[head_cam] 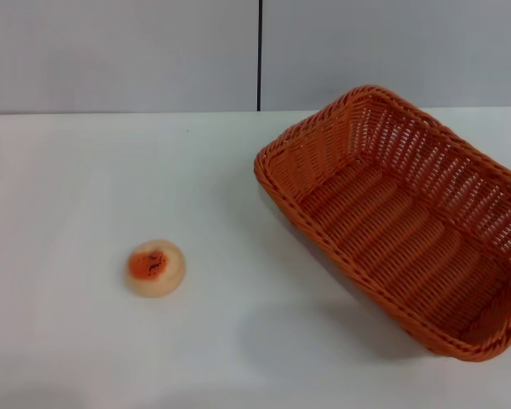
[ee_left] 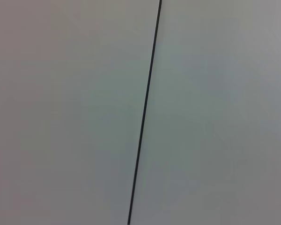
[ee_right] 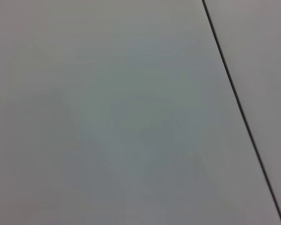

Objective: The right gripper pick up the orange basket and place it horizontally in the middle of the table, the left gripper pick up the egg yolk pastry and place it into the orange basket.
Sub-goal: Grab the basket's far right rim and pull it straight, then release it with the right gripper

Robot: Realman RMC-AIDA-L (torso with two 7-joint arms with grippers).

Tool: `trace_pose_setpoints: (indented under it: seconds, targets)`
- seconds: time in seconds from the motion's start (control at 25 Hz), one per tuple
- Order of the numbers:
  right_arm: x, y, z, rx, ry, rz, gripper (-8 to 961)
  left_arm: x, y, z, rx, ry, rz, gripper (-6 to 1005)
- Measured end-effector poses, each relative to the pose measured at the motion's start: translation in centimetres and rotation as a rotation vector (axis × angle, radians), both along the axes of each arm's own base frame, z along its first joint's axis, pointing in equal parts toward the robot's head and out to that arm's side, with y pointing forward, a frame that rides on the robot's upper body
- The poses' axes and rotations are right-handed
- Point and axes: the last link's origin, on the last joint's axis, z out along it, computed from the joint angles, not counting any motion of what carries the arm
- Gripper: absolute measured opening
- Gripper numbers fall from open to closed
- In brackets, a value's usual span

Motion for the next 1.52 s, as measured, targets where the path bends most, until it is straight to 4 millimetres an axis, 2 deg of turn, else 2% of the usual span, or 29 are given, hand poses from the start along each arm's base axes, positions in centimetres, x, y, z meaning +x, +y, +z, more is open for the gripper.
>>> trace_pose_setpoints:
  seconds: [0.12, 0.16, 0.2, 0.24, 0.28, 0.36, 0.44, 0.52, 0.56, 0.6, 0.76, 0.8, 0.96, 1.16, 1.52]
  targets:
    - [0.0, 0.7, 2.1, -0.1, 0.05, 0.008, 832, -0.2, 0.1, -0.1, -0.001, 0.0, 0.019, 799]
    - [-0.3, 1.3, 3.7, -0.171, 0.064, 0.006, 832, -0.3, 0.2, -0.2, -0.003, 0.0, 0.024, 799]
    - [-0.3, 1.3, 3.7, -0.171, 0.064, 0.006, 832, -0.3, 0.4, -0.3, -0.009, -0.001, 0.028, 799]
    - [-0.8, 1.8, 5.3, -0.244, 0.064, -0.004, 832, -0.3, 0.6, -0.3, -0.012, -0.001, 0.028, 799]
    - [-0.8, 1.8, 5.3, -0.244, 0.064, -0.004, 832, -0.3, 0.8, -0.4, -0.016, -0.001, 0.025, 799]
    - [-1.8, 2.6, 7.2, -0.358, 0.081, -0.038, 831, -0.3, 1.1, -0.3, -0.021, -0.002, 0.022, 799]
    - [-2.2, 2.9, 7.6, -0.401, 0.094, -0.056, 831, -0.3, 1.1, -0.3, -0.023, -0.002, 0.02, 799]
    - [-3.2, 3.8, 8.4, -0.518, 0.087, -0.112, 831, -0.3, 1.1, -0.3, -0.023, -0.002, 0.022, 799]
    - [-4.2, 4.5, 8.6, -0.632, 0.023, -0.189, 831, -0.3, 1.2, -0.4, -0.024, -0.002, 0.024, 799]
    - [-4.2, 4.5, 8.6, -0.632, 0.023, -0.189, 831, -0.3, 1.3, -0.5, -0.026, -0.002, 0.026, 798]
    - [-6.3, 6.3, 8.0, -0.876, -0.223, -0.406, 832, -0.2, 2.0, -0.7, -0.045, 0.0, 0.026, 798]
    - [-6.3, 6.3, 8.0, -0.876, -0.223, -0.406, 832, -0.2, 2.1, -0.8, -0.051, 0.0, 0.027, 798]
    - [-8.1, 7.8, 6.6, -1.097, -0.305, -0.432, 832, -0.2, 2.4, -1.0, -0.062, -0.009, 0.025, 798]
    - [-8.9, 9.1, 5.3, -1.188, -0.324, -0.45, 831, 0.0, 2.3, -1.2, -0.061, -0.02, 0.016, 798]
    - [-8.2, 10.6, 2.8, -1.198, -0.354, -0.494, 832, -0.3, 1.4, -1.0, -0.058, -0.018, 0.032, 798]
